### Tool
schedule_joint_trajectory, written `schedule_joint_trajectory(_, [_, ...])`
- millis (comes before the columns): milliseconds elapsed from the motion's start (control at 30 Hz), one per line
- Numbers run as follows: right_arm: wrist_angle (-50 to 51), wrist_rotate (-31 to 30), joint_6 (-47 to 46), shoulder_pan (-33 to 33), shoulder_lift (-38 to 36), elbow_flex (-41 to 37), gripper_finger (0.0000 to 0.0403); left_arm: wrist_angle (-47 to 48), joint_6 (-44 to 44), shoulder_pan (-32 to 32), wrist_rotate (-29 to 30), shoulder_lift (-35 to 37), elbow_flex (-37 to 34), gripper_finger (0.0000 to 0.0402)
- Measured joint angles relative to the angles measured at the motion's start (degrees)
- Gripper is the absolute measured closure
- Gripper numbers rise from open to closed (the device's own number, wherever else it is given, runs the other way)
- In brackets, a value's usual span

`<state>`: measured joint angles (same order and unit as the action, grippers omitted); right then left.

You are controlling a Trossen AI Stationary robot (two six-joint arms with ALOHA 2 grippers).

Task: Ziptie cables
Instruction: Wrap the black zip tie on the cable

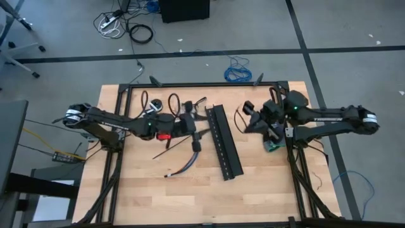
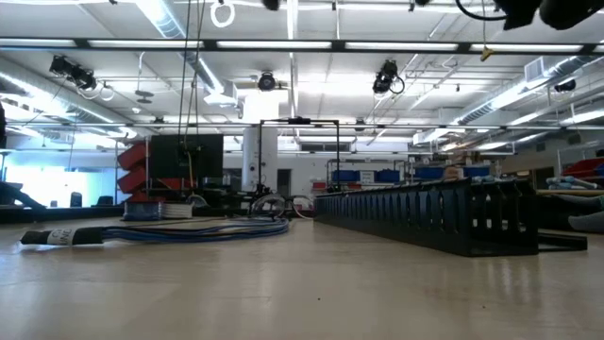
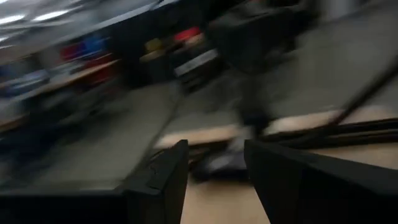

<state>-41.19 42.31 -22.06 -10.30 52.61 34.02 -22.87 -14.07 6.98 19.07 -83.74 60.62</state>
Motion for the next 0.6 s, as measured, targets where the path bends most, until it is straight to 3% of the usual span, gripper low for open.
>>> schedule_joint_trajectory(167, [-17.11, 5.47, -8.65, 2.29, 7.97, 0.00, 0.0402, -9.74, 3.62, -1.59, -18.23, -0.32, 0.00, 0.0249])
schedule_joint_trajectory(267, [-25.11, 6.80, -12.41, 2.35, 13.31, 0.00, 0.0402, -13.78, 5.77, -2.17, -26.31, -0.42, 0.00, 0.0249])
schedule_joint_trajectory(467, [-42.00, 7.24, -20.05, 2.99, 22.81, 1.19, 0.0402, -15.00, 7.73, -3.28, -25.66, -0.79, 0.02, 0.0249])
schedule_joint_trajectory(600, [-46.06, 7.44, -22.52, 4.97, 26.68, 3.48, 0.0402, -14.63, 10.12, -4.38, -24.64, -1.07, 0.02, 0.0249])
